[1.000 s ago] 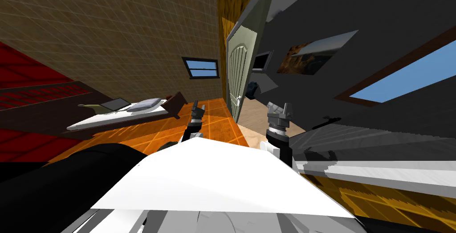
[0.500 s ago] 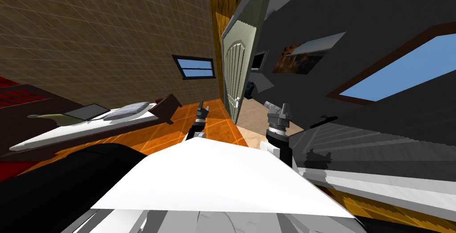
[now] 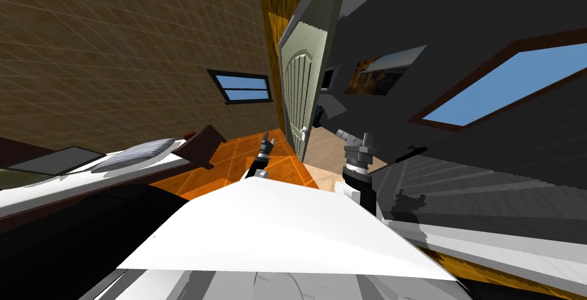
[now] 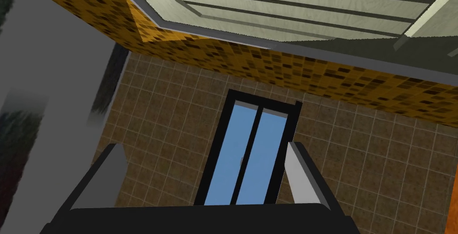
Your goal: Push the door open
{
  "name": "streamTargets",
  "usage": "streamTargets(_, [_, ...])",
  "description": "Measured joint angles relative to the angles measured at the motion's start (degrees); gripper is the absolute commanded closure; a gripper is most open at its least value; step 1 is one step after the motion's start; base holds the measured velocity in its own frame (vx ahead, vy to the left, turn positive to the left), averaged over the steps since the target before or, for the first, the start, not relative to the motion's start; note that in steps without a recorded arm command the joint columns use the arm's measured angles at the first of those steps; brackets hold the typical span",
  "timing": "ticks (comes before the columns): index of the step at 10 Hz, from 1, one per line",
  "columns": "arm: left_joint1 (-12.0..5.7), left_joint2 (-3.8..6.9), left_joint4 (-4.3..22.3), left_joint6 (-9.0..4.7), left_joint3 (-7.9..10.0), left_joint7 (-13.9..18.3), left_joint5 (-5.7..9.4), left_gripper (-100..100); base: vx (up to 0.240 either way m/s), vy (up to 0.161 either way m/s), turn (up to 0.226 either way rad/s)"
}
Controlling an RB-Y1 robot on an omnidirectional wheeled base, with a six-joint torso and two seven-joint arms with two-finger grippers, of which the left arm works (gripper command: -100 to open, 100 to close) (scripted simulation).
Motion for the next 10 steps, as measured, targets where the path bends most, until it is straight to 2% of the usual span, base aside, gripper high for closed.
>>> streamTargets(2, [-1.68,0.56,2.7,0.36,-2.11,0.2,-0.45,-100,0.129,0.092,-0.185])
streamTargets(3, [-2.59,1.31,4.2,0.54,-2.99,0.6,-0.47,-100,0.134,0.109,-0.151])
streamTargets(4, [-3.05,1.44,5.7,0.31,-4.21,0.7,-0.78,-100,0.128,0.113,-0.207])
streamTargets(5, [-4.53,1.71,7.7,0.51,-5.30,0.7,-0.99,-100,0.169,0.138,-0.301])
streamTargets(6, [-5.54,2.44,9.1,1.07,-6.48,1.1,-1.10,-100,0.138,0.138,-0.227])
streamTargets(9, [-7.41,3.61,12.4,2.13,-9.90,1.6,-1.71,-100,0.100,0.130,-0.173])
streamTargets(10, [-8.56,3.95,14.5,1.75,-10.52,1.8,-1.76,-100,0.075,0.101,-0.232])
